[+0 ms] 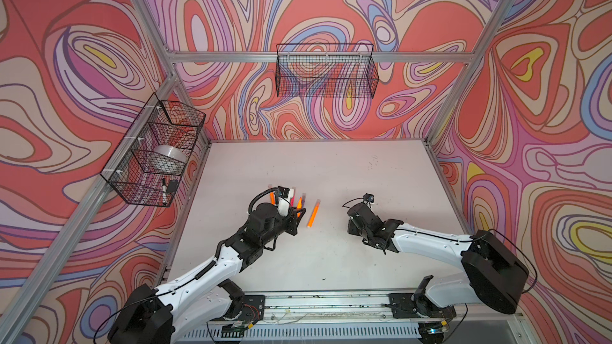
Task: Insert pens into pen caps
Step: Rotate the pen cap at the center of the table.
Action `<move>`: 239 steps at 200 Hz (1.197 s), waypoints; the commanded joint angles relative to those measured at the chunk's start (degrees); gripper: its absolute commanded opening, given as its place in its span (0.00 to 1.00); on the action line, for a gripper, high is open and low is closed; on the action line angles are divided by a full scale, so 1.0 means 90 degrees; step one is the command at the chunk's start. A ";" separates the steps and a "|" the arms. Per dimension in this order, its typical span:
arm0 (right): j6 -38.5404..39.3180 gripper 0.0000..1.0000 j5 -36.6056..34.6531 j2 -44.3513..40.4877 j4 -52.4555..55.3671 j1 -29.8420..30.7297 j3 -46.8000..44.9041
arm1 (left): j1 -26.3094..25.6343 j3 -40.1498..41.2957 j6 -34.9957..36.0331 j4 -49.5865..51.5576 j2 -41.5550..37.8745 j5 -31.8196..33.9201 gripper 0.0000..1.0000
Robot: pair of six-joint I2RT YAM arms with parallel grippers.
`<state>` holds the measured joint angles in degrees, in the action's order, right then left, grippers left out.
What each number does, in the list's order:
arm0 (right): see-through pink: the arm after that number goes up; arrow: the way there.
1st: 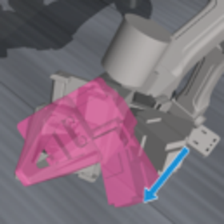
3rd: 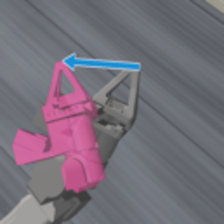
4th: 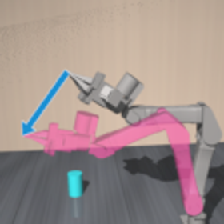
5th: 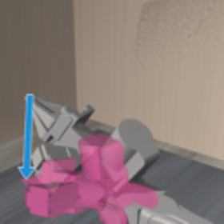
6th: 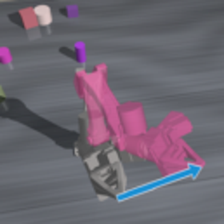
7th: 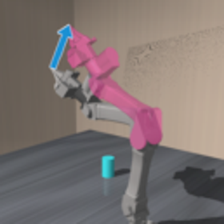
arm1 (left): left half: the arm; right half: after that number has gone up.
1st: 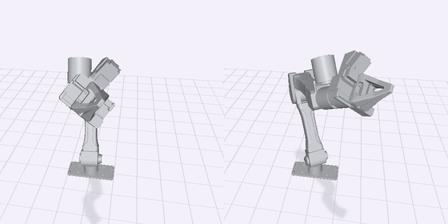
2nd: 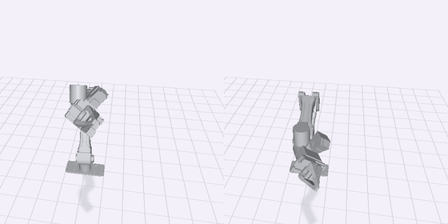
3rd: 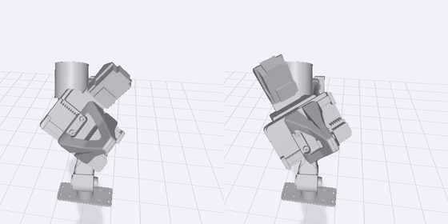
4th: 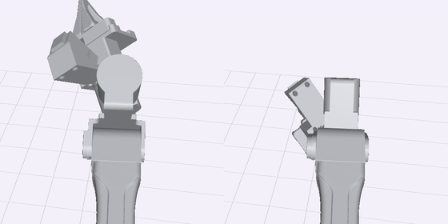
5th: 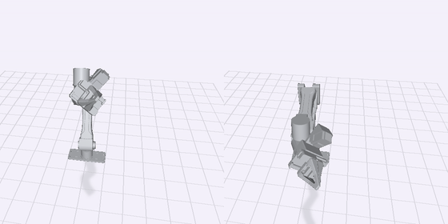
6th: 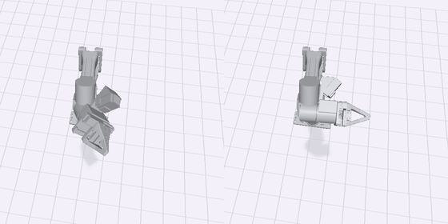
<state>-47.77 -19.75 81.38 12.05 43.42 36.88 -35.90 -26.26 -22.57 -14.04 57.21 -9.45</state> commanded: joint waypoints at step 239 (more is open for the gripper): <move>-0.0071 0.07 -0.0333 0.1460 -0.0762 -0.0502 0.0248 | 0.0014 0.0182 0.0146 0.0249 -0.0383 -0.0025 0.00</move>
<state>-49.10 -22.57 93.08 3.25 39.90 39.18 -35.90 -25.43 -22.48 -13.74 55.75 -10.09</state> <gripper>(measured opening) 0.064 0.170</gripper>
